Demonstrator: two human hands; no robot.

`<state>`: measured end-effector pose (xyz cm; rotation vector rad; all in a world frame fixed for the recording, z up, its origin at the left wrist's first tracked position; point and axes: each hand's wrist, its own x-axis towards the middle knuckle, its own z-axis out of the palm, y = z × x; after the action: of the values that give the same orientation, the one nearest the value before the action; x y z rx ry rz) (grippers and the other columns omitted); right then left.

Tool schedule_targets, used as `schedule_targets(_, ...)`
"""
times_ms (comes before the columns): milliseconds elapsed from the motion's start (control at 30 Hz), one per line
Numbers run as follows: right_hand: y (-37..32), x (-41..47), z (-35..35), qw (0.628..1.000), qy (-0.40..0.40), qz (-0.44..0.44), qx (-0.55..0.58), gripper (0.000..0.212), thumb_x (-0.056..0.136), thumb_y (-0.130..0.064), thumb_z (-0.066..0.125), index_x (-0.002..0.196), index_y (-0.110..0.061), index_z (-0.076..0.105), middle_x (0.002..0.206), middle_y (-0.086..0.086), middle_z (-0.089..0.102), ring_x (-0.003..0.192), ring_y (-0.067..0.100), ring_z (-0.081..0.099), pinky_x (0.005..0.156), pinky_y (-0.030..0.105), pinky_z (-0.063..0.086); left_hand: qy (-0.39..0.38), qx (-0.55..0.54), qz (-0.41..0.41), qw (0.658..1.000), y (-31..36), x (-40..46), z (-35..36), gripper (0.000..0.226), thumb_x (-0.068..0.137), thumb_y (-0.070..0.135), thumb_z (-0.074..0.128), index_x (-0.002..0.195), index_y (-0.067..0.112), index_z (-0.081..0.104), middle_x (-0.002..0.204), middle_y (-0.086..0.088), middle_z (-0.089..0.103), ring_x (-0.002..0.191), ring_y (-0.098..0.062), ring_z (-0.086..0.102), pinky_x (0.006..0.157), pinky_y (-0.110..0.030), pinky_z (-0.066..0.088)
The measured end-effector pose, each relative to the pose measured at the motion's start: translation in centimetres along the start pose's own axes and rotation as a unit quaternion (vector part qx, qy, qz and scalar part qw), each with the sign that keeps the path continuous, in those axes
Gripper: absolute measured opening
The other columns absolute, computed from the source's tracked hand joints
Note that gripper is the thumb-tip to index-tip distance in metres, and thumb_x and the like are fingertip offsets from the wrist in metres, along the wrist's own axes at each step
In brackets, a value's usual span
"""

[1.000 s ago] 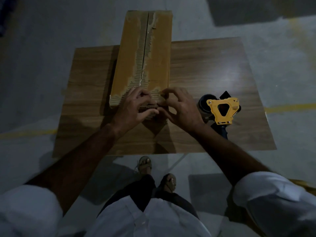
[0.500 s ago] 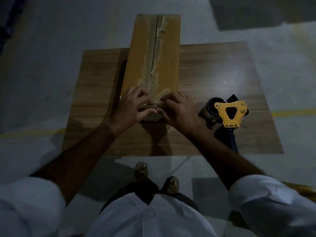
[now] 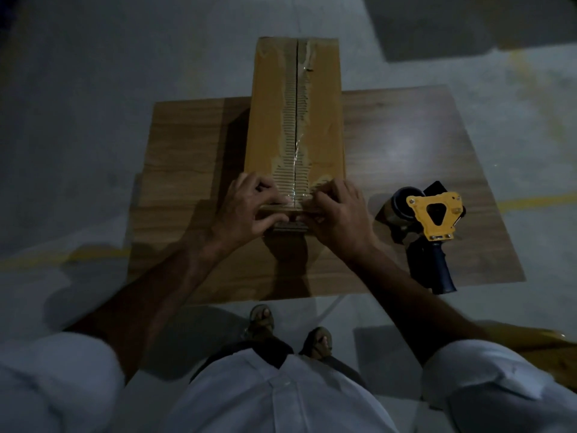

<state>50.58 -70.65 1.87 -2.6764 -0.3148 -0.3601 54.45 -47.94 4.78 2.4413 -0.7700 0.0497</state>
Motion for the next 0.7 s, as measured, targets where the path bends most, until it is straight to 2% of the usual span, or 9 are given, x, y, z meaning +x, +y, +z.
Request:
schedule_targets(100,-1.0,0.1,0.1,0.999,-0.005,0.022,-0.022,0.039,0.071,-0.029,0.091,0.1,-0.014,0.069,0.107,0.011,0.061,0.101,0.033,0.058,0.087,0.042,0.045,0.003,-0.021,0.013,1.0,-1.0,-0.4,0.4,0.035,0.079,0.028,0.088,0.111,0.016,0.079,0.116,-0.009,0.064,0.104,-0.031,0.057,0.087,-0.055,0.051)
schedule_targets(167,-1.7,0.8,0.1,1.0,-0.005,0.01,-0.015,0.038,0.072,-0.034,0.09,0.099,-0.018,0.07,0.106,0.008,0.059,0.1,0.027,0.055,0.086,0.034,0.038,0.006,-0.052,0.025,0.998,-1.9,-0.6,-0.1,0.033,0.084,0.039,0.079,0.11,0.019,0.079,0.12,-0.002,0.064,0.108,-0.025,0.056,0.089,-0.054,0.05)
schedule_targets(233,-2.5,1.6,0.4,1.0,-0.013,-0.018,0.009,0.034,0.077,-0.036,0.087,0.101,-0.018,0.072,0.107,0.007,0.061,0.099,0.025,0.054,0.085,0.034,0.04,0.012,-0.051,0.021,0.998,-2.8,-0.8,-0.6,0.032,0.087,0.045,0.074,0.109,0.022,0.078,0.124,0.003,0.064,0.112,-0.022,0.055,0.09,-0.054,0.048)
schedule_targets(300,-3.2,1.7,1.0,0.999,-0.017,-0.023,0.017,0.029,0.08,-0.028,0.086,0.103,-0.015,0.074,0.109,0.009,0.062,0.101,0.029,0.056,0.082,0.04,0.047,0.019,-0.063,0.006,0.998,-3.1,-1.4,-0.9,0.028,0.086,0.031,0.081,0.111,0.018,0.079,0.128,-0.001,0.064,0.115,-0.025,0.054,0.094,-0.054,0.048)
schedule_targets(367,-3.8,1.3,1.5,1.0,-0.007,0.0,0.012,0.027,0.081,-0.019,0.085,0.103,-0.011,0.073,0.11,0.012,0.062,0.101,0.032,0.056,0.081,0.043,0.048,0.002,-0.097,-0.007,0.995,-3.0,-2.0,-1.5,0.033,0.085,0.013,0.083,0.118,0.015,0.077,0.135,-0.005,0.061,0.122,-0.027,0.052,0.102,-0.05,0.048)
schedule_targets(467,-4.9,0.7,1.6,1.0,0.0,0.025,-0.002,0.032,0.074,-0.004,0.076,0.103,-0.012,0.067,0.11,0.012,0.059,0.102,0.032,0.054,0.082,0.042,0.047,-0.061,-0.126,-0.013,0.99,-3.2,-2.6,-3.1,0.045,0.088,-0.005,0.074,0.129,0.015,0.071,0.154,-0.001,0.048,0.142,-0.019,0.042,0.114,-0.039,0.044)
schedule_targets(533,-6.0,1.4,1.6,1.0,-0.009,0.022,0.001,0.032,0.073,-0.011,0.072,0.104,-0.015,0.066,0.112,0.01,0.058,0.104,0.029,0.053,0.086,0.043,0.048,-0.09,-0.148,-0.016,0.985,-3.7,-2.5,-4.4,0.05,0.087,-0.013,0.069,0.132,0.01,0.068,0.16,-0.003,0.04,0.147,-0.016,0.038,0.117,-0.031,0.041)
schedule_targets(633,-7.7,2.5,2.3,0.999,-0.035,0.017,0.015,0.037,0.08,-0.032,0.082,0.112,-0.017,0.068,0.116,0.01,0.059,0.107,0.026,0.053,0.09,0.041,0.045,-0.102,-0.14,-0.009,0.985,-4.3,-1.9,-5.4,0.052,0.085,-0.01,0.075,0.134,0.006,0.066,0.161,-0.01,0.035,0.143,-0.014,0.043,0.111,-0.01,0.037)
schedule_targets(700,-8.5,2.4,2.9,0.999,-0.026,0.04,0.026,0.034,0.082,-0.028,0.083,0.111,-0.015,0.071,0.117,0.012,0.059,0.109,0.029,0.053,0.089,0.041,0.045,-0.108,-0.127,-0.011,0.986,-4.8,-1.6,-5.5,0.053,0.084,-0.004,0.079,0.133,0.01,0.067,0.162,-0.01,0.031,0.141,-0.014,0.044,0.104,-0.004,0.036)
